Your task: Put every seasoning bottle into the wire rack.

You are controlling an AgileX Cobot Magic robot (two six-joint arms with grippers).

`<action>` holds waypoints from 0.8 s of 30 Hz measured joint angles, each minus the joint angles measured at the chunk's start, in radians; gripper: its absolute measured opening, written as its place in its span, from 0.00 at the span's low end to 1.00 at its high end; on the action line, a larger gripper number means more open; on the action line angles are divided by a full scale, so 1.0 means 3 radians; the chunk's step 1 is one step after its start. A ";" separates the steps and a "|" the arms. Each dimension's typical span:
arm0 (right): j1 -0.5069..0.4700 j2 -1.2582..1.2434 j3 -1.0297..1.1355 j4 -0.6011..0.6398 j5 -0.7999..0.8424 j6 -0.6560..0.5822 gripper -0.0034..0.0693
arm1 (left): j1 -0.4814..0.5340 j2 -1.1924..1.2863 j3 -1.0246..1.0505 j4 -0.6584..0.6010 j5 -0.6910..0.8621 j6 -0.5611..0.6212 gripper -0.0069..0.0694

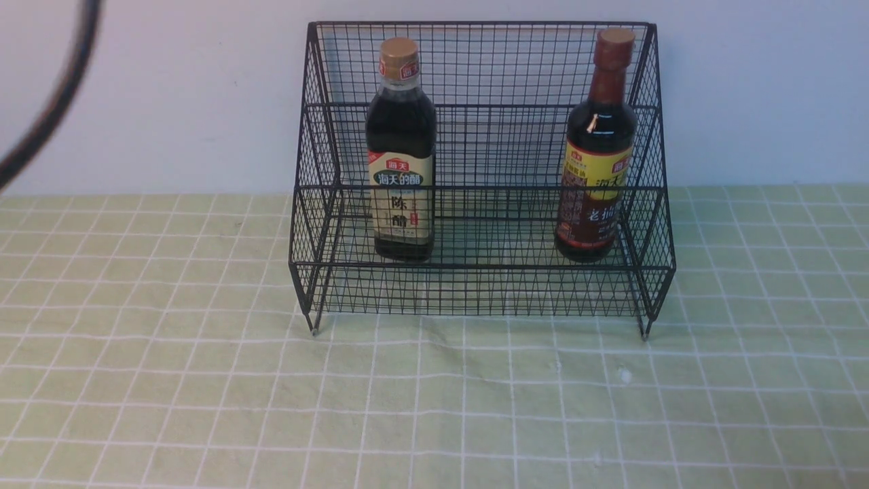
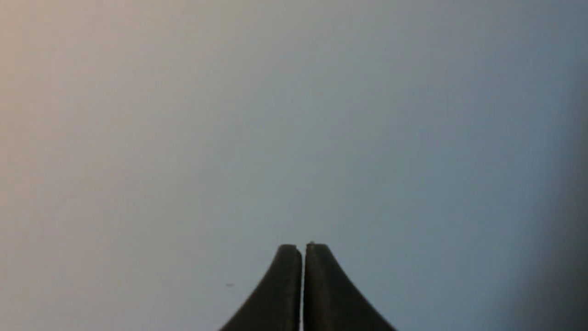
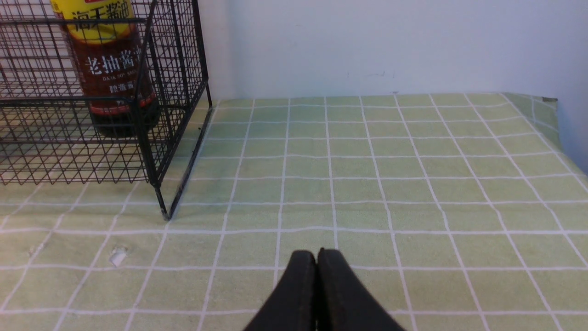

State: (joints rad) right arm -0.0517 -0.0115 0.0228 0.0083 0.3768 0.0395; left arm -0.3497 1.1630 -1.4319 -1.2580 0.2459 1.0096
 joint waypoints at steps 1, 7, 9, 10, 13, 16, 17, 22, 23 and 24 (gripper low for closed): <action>0.0000 0.0000 0.0000 0.0000 0.0000 0.0000 0.03 | 0.0078 -0.0058 0.0000 -0.0017 0.0293 -0.0050 0.08; 0.0000 0.0000 0.0000 0.0000 0.0000 0.0000 0.03 | 0.0510 -0.0236 -0.0016 0.0228 0.1887 -0.0548 0.08; 0.0000 0.0000 0.0000 0.0000 0.0000 0.0000 0.03 | 0.0668 -0.0274 -0.0016 0.0455 0.2314 -0.0739 0.08; 0.0000 0.0000 0.0000 0.0000 0.0000 0.0000 0.03 | 0.0797 -0.0297 -0.0016 0.0694 0.2607 -0.0919 0.08; 0.0000 0.0000 0.0000 0.0000 0.0000 0.0000 0.03 | 0.0932 -0.0338 -0.0016 0.0940 0.2858 -0.1080 0.08; 0.0000 0.0000 0.0000 0.0000 0.0000 0.0000 0.03 | 0.1035 -0.0504 -0.0016 0.1301 0.3101 -0.1186 0.08; 0.0000 0.0000 0.0000 0.0000 0.0000 0.0000 0.03 | 0.1034 -0.0582 -0.0016 0.1369 0.3136 -0.1194 0.08; 0.0000 0.0000 0.0000 0.0000 0.0000 0.0000 0.03 | 0.1034 -0.1053 -0.0016 0.1559 0.3226 -0.1099 0.08; 0.0000 0.0000 0.0000 0.0000 0.0000 0.0000 0.03 | 0.1034 -0.1139 -0.0019 0.1606 0.3235 -0.1090 0.08; 0.0000 0.0000 0.0000 0.0000 0.0000 0.0000 0.03 | 0.1034 -0.1199 -0.0022 0.1656 0.3239 -0.1082 0.08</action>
State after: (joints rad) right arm -0.0517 -0.0115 0.0228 0.0083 0.3768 0.0395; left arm -0.0395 0.8032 -1.4383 -0.7612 1.2176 0.6848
